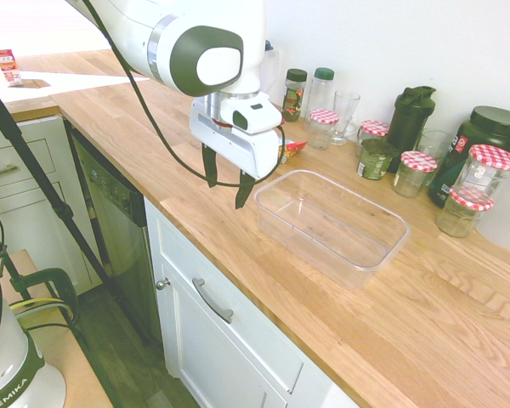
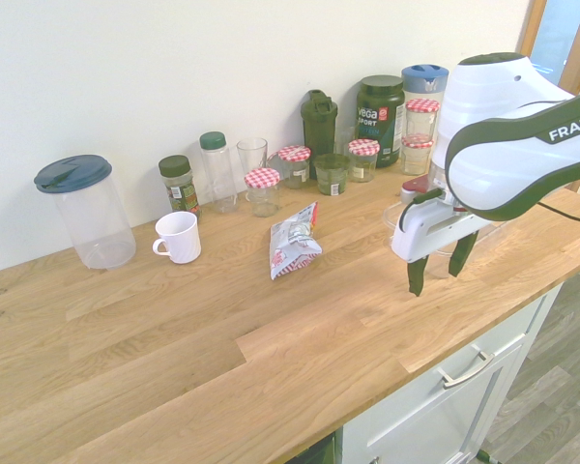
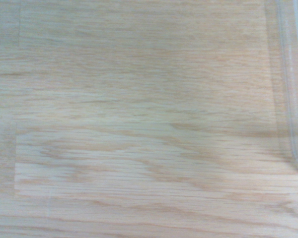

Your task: Put the chip bag into the container

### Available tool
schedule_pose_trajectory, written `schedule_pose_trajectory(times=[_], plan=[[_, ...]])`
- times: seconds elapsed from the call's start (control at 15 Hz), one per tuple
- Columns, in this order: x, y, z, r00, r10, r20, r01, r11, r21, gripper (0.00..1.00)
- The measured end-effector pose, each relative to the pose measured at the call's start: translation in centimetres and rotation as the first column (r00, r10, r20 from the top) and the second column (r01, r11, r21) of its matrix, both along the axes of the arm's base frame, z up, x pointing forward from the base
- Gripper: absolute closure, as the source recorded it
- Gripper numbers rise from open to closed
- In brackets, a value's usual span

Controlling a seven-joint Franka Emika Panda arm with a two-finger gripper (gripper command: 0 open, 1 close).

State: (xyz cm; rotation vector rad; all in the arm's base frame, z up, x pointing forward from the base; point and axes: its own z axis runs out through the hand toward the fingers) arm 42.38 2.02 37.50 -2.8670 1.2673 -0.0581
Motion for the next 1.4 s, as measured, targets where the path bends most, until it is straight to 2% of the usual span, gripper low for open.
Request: schedule_pose_trajectory(times=[0.33,0.73,1.07,1.4], plan=[[0.6,0.6,0.9,1.0,0.017,0.016,-0.017,1.0,0.003,0.0],[4.5,4.4,7.7,0.995,0.041,0.096,-0.043,0.999,0.015,0.0],[12.0,7.4,10.6,0.993,0.028,0.111,-0.035,0.998,0.059,0.0],[20.3,7.8,9.2,0.996,-0.004,0.085,0.0,0.999,0.052,0.0]])
